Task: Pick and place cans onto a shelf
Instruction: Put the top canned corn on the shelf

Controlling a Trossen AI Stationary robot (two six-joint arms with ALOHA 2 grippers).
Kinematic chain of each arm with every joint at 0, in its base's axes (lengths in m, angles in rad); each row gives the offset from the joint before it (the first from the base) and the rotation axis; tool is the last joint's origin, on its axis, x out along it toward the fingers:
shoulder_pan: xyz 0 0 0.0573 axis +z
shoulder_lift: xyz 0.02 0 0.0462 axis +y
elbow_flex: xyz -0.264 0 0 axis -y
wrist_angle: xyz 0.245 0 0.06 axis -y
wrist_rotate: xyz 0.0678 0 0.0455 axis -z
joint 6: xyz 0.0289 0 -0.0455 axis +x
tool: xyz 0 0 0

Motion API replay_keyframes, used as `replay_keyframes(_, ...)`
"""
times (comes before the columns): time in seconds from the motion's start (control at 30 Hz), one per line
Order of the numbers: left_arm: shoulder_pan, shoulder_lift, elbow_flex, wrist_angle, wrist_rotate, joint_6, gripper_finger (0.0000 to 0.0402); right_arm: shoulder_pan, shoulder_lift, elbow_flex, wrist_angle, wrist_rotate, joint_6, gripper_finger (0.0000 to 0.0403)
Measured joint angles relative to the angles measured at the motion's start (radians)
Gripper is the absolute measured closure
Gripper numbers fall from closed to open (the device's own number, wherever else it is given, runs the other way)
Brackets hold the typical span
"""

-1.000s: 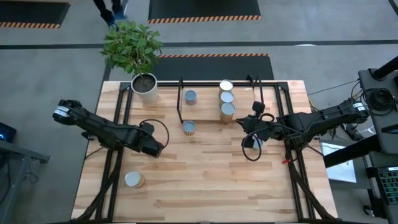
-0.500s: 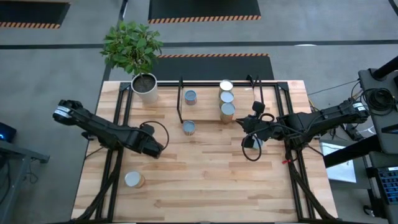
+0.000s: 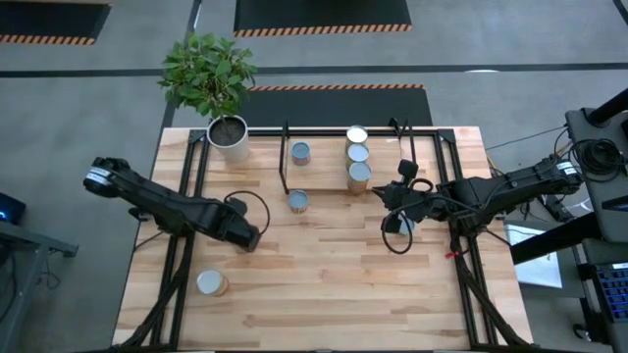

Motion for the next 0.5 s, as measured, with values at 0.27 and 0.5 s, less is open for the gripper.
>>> replay_keyframes(0.27, 0.0, 0.057, 0.291, -0.006, -0.051, 0.165, 0.0081, 0.0, 0.0, 0.0, 0.0, 0.0, -0.001, 0.0394)
replay_keyframes(0.5, 0.02, 0.263, 0.63, -0.052, -0.139, 0.422, 0.0084, 0.0, -0.002, 0.0, -0.046, 0.0, 0.001, 0.0394)
